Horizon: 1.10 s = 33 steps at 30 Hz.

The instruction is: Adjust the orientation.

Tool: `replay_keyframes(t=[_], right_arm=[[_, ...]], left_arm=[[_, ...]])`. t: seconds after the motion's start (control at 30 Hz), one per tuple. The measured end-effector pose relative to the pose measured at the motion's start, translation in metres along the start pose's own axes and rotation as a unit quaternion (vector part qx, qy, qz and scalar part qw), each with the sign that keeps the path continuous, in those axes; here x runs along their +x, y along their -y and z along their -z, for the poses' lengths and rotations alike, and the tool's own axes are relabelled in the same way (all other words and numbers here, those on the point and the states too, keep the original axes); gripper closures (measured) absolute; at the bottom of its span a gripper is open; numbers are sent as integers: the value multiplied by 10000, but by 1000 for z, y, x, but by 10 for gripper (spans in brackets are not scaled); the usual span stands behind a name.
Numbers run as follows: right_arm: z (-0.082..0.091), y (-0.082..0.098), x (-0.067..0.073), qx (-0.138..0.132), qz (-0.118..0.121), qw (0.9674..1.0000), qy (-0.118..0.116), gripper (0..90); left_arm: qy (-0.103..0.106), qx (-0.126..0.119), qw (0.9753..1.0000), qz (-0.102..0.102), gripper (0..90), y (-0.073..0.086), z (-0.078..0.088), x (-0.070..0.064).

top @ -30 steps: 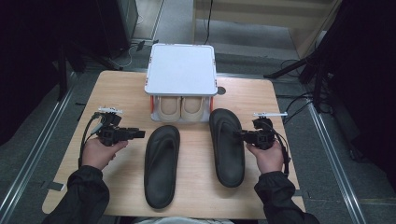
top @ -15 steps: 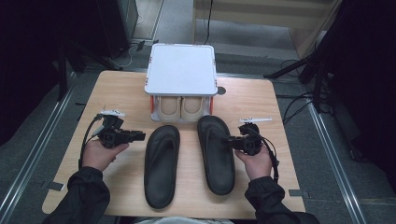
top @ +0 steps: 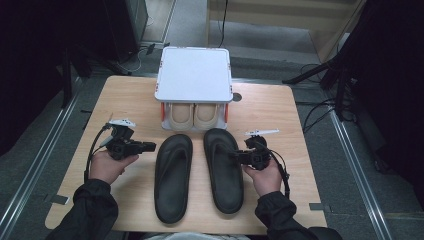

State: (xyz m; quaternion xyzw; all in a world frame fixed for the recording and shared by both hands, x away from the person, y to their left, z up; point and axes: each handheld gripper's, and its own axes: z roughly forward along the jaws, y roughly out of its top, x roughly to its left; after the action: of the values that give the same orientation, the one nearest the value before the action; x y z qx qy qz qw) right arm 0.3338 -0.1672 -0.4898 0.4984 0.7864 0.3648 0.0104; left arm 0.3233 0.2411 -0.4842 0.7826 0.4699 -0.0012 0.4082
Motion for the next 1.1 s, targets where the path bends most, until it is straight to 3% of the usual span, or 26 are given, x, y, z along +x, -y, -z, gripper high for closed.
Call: replay_keyframes(t=[0.43,0.8,0.97,1.1], right_arm=[[-4,6,5,19,-22,10000,33,708],[-18,12,22,153,81,9997,-167,708],[-21,12,24,100,66,9998,-178,705],[-23,12,23,66,86,9997,-198,703]], left_arm=[[40,122,9999,-31,870,3,-11,1],[-7,335,9994,-76,874,4,-19,4],[-157,591,9981,-39,876,6,-25,11],[-148,805,9966,-71,876,7,-30,12]])
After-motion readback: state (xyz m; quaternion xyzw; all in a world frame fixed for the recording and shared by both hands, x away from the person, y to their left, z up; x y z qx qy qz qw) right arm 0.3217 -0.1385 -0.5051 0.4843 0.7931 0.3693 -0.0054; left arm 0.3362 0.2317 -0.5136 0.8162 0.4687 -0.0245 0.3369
